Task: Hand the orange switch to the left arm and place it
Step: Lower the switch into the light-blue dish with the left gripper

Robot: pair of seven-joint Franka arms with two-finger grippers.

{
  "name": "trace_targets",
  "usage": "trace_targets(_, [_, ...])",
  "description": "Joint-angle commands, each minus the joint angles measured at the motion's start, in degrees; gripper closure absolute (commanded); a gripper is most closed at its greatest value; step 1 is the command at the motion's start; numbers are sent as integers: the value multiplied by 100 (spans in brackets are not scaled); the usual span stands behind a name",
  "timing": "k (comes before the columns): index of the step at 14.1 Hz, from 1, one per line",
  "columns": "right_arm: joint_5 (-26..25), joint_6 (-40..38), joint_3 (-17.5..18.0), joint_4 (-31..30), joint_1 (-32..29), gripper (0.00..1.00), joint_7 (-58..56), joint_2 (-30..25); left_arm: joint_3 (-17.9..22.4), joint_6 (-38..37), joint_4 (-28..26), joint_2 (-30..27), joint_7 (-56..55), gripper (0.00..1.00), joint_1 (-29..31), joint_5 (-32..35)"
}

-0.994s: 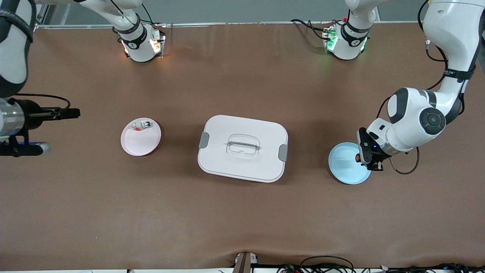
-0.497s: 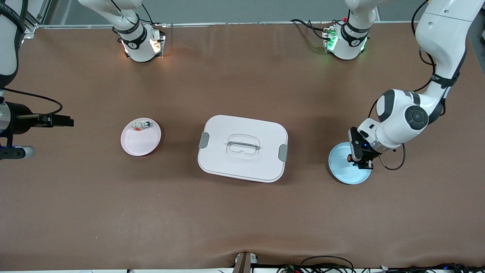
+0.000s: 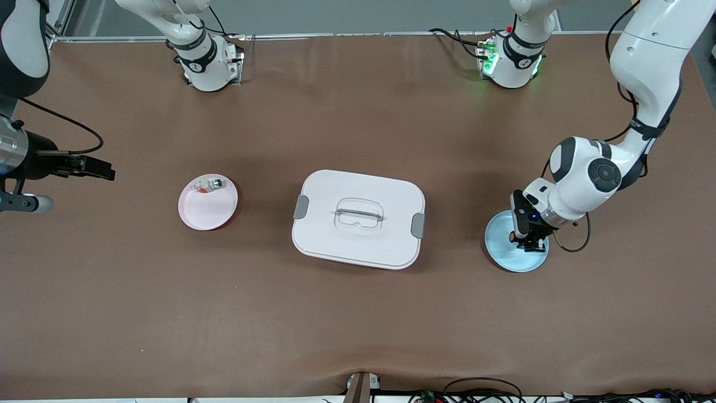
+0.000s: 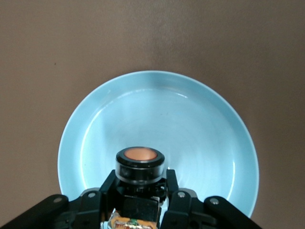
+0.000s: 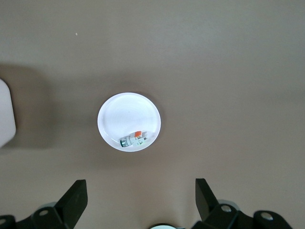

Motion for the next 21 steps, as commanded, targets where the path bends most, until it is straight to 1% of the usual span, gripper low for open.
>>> trace_targets(1, [97,109,64,-186,-35,0,249,-273,-33,234,-27,93,52,100,73,186])
trace_targets(3, [97,74,64,-133,-53,0,135,-273,-33,260,-10,137,35,100,82,186])
trace_targets(6, [115,31,20,-133,-88,0,-505,-414,-33,347,-10,208,-18,100,100,186])
trace_targets(7, [150,-4,20,-133,-79,0,-472,-440,-33,374,-10,208,-18,100,100,186])
trace_targets(9, [168,91,-6,-133,-79,0,-472,-502,10,375,-10,252,-27,96,100,186])
trace_targets(13, [185,171,20,-141,-88,0,-542,-555,20,375,-18,269,-53,95,91,186])
trace_targets(14, [107,188,38,-124,-71,0,-551,-555,20,375,-18,304,-70,90,91,186])
trace_targets(15, [97,171,46,-80,-70,0,-551,-546,20,375,-18,305,-105,82,91,186])
trace_targets(16, [106,136,46,-28,-70,0,-490,-546,20,375,-18,305,-132,54,91,186])
trace_targets(17, [141,110,55,16,-79,0,-524,-546,20,375,-10,278,-123,1,91,195])
trace_targets(20, [176,101,29,70,-105,0,-559,-572,2,366,-1,120,-167,0,91,230])
trace_targets(21, [176,109,29,70,-106,0,-586,-581,2,348,-36,16,-402,0,135,221])
